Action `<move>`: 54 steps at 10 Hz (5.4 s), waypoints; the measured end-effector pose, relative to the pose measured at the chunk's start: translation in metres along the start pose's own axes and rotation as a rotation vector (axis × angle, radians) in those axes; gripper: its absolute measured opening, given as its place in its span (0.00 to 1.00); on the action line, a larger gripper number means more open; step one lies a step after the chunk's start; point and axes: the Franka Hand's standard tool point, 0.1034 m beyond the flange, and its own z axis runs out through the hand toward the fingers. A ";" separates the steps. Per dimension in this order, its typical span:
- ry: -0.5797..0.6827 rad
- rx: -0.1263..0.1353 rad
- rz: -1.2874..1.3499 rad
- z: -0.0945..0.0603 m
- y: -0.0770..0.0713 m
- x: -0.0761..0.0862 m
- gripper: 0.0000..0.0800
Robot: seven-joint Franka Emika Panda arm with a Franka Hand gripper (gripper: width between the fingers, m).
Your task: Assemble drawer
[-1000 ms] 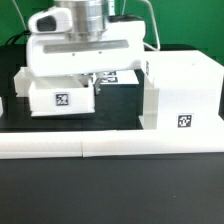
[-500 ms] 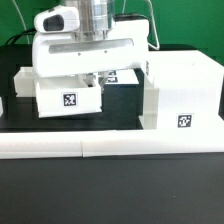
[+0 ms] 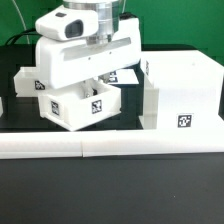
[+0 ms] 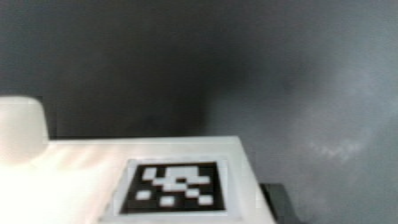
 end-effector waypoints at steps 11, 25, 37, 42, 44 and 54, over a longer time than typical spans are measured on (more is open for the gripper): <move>-0.093 -0.026 -0.834 0.001 0.010 -0.009 0.05; -0.055 -0.076 -0.798 0.015 0.002 0.001 0.05; -0.051 -0.076 -0.770 0.017 -0.002 0.015 0.05; -0.051 -0.069 -0.763 0.014 -0.011 0.028 0.05; -0.050 -0.068 -0.758 0.014 -0.012 0.028 0.05; -0.040 -0.083 -0.764 0.019 -0.017 0.029 0.05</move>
Offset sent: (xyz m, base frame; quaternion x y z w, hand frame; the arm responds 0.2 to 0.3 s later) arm 0.0000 0.0000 0.0000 0.0000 0.0000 -0.1938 0.9810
